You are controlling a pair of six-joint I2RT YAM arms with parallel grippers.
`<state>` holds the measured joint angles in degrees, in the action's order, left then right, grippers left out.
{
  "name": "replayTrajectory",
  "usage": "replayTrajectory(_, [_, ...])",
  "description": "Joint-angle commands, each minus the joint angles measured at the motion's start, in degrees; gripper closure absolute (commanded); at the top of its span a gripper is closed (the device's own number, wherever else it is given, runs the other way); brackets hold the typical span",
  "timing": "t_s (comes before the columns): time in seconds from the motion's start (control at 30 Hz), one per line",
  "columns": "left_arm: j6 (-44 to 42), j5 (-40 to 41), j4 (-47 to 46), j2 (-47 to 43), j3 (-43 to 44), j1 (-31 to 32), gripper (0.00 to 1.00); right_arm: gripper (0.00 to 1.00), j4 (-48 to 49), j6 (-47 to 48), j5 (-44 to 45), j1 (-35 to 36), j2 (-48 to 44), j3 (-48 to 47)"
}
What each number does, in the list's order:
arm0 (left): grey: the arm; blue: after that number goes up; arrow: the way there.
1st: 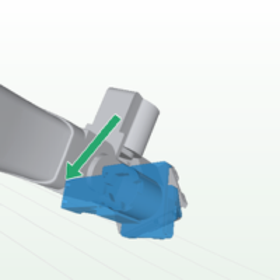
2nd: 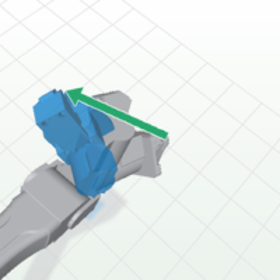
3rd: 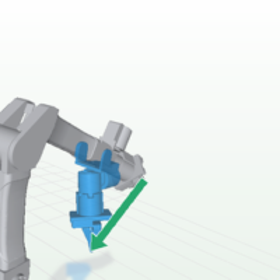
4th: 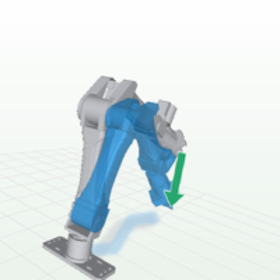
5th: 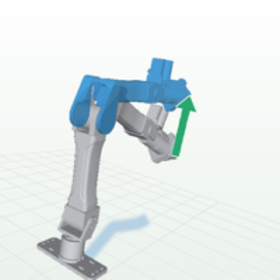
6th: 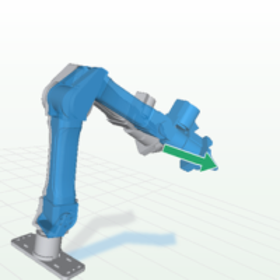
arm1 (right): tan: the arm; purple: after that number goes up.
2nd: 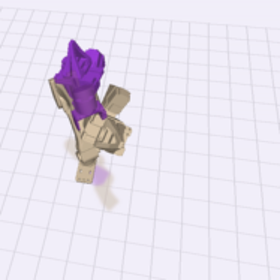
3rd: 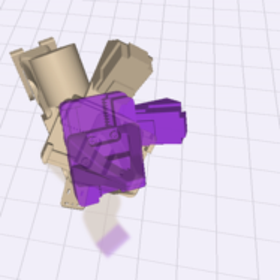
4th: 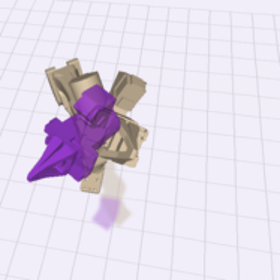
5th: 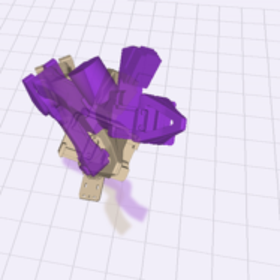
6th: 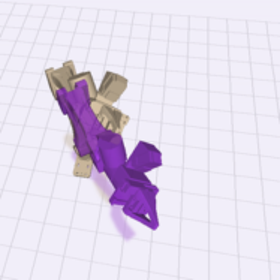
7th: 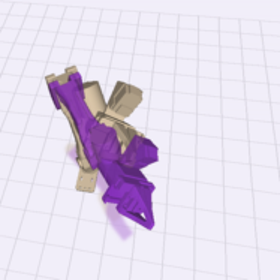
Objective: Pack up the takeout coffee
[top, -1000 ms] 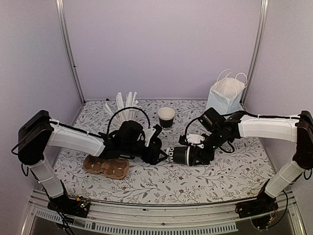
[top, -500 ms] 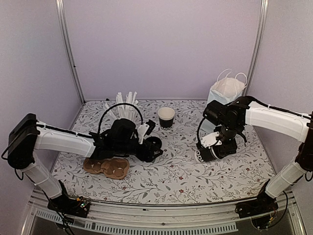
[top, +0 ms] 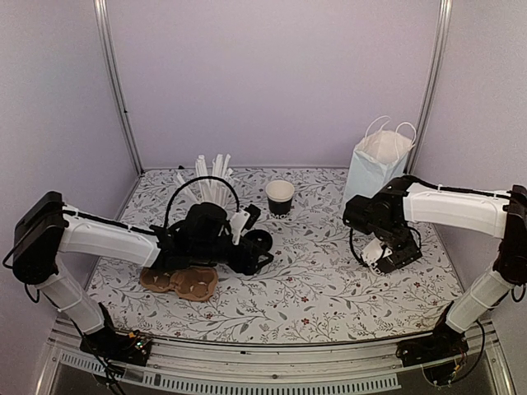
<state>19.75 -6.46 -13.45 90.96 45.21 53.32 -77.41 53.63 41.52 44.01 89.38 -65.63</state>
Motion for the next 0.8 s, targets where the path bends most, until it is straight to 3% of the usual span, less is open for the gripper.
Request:
replayTrajectory(0.0, [0.2,-0.42,-2.3,-1.07,-2.0,-0.35,0.22,0.21,-1.04,0.57,2.57,1.03,1.51,-0.31])
replayTrajectory(0.13, [0.65,-0.66,-2.69,-1.33,-2.86,-0.33,0.22,0.15,-1.0,-0.01,-0.41,1.34,3.68,-3.24])
replayTrajectory(0.23, [0.74,-0.72,-2.94,-1.77,-3.43,-0.37,0.22,0.05,-1.04,0.07,-2.62,1.39,4.27,-5.19])
replayTrajectory(0.57, [0.28,-1.24,-2.96,-1.85,-3.08,-0.34,0.22,0.01,-0.99,3.77,-7.87,1.3,-0.53,-9.45])
replayTrajectory(0.67, [0.2,-1.7,-2.94,-1.46,-2.55,-0.31,0.22,0.01,-0.99,3.82,-13.09,0.33,-2.92,-10.54])
replayTrajectory(0.77, [0.24,-2.34,-2.9,-1.17,-1.8,-0.32,0.22,0.01,-0.96,3.21,-23.93,-3.93,-4.24,-15.53])
